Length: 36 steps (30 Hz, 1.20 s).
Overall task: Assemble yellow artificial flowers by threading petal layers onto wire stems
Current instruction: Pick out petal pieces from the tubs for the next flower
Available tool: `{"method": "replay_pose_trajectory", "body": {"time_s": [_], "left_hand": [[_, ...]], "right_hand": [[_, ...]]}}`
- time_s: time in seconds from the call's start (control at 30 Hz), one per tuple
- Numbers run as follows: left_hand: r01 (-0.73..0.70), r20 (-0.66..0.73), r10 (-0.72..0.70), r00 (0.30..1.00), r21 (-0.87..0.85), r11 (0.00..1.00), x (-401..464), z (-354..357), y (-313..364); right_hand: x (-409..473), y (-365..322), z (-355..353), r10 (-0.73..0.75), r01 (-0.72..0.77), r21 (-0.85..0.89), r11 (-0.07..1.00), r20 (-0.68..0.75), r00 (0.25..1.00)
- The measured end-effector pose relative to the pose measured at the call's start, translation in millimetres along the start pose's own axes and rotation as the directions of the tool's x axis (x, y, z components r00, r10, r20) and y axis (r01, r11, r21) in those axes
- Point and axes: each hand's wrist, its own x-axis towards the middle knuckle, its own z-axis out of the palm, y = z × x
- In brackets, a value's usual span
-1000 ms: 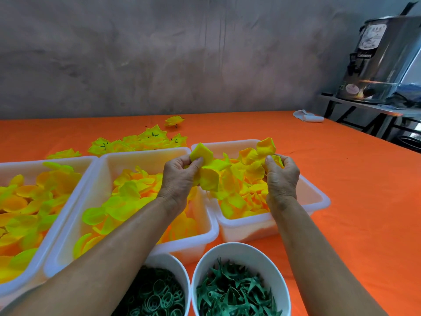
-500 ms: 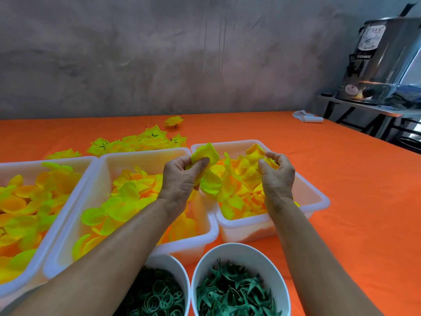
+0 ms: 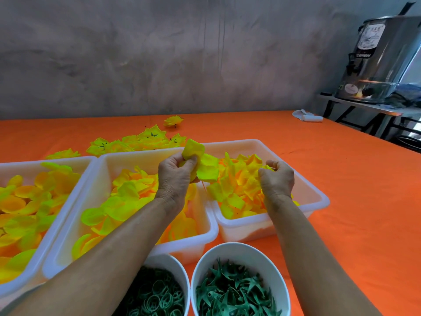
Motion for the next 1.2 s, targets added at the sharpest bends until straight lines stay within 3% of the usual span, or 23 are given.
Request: {"method": "replay_pose_trajectory", "body": {"time_s": [0.27, 0.43, 0.57, 0.63, 0.7, 0.8, 0.87, 1.0, 1.2], "left_hand": [[-0.017, -0.056, 0.017, 0.998, 0.006, 1.0, 3, 0, -1], [-0.058, -0.032, 0.061, 0.998, 0.079, 0.995, 3, 0, -3], [-0.087, 0.039, 0.083, 0.996, 0.116, 0.989, 2, 0, -5], [-0.113, 0.066, 0.105, 0.992, 0.128, 0.985, 2, 0, -6], [-0.146, 0.072, 0.138, 0.988, 0.133, 0.98, 2, -1, -8], [-0.227, 0.073, 0.217, 0.973, 0.164, 0.96, 1, -1, -9], [-0.326, 0.093, 0.312, 0.945, 0.247, 0.913, 0, 0, -8], [-0.612, 0.299, 0.535, 0.79, 0.418, 0.671, -7, 4, -4], [-0.713, 0.482, 0.526, 0.7, 0.434, 0.551, -15, 6, 0]], "right_hand": [[0, 0, -3, 0.009, 0.001, -0.186, 0.983, 0.05, 0.999], [-3, 0, -2, -0.043, 0.044, -0.295, 0.954, 0.011, 0.999], [-11, -3, 1, -0.318, 0.287, -0.39, 0.875, -0.015, 0.948], [-15, -6, 3, -0.505, 0.497, -0.236, 0.835, 0.029, 0.863], [-22, -11, 4, -0.599, 0.601, 0.039, 0.798, 0.157, 0.785], [-31, -13, 5, -0.589, 0.539, 0.251, 0.804, 0.464, 0.662], [-33, -14, 4, -0.553, 0.47, 0.304, 0.829, 0.574, 0.604], [-31, -14, 2, -0.53, 0.438, 0.314, 0.843, 0.625, 0.573], [-26, -15, -5, -0.481, 0.256, 0.42, 0.871, 0.618, 0.621]]}}
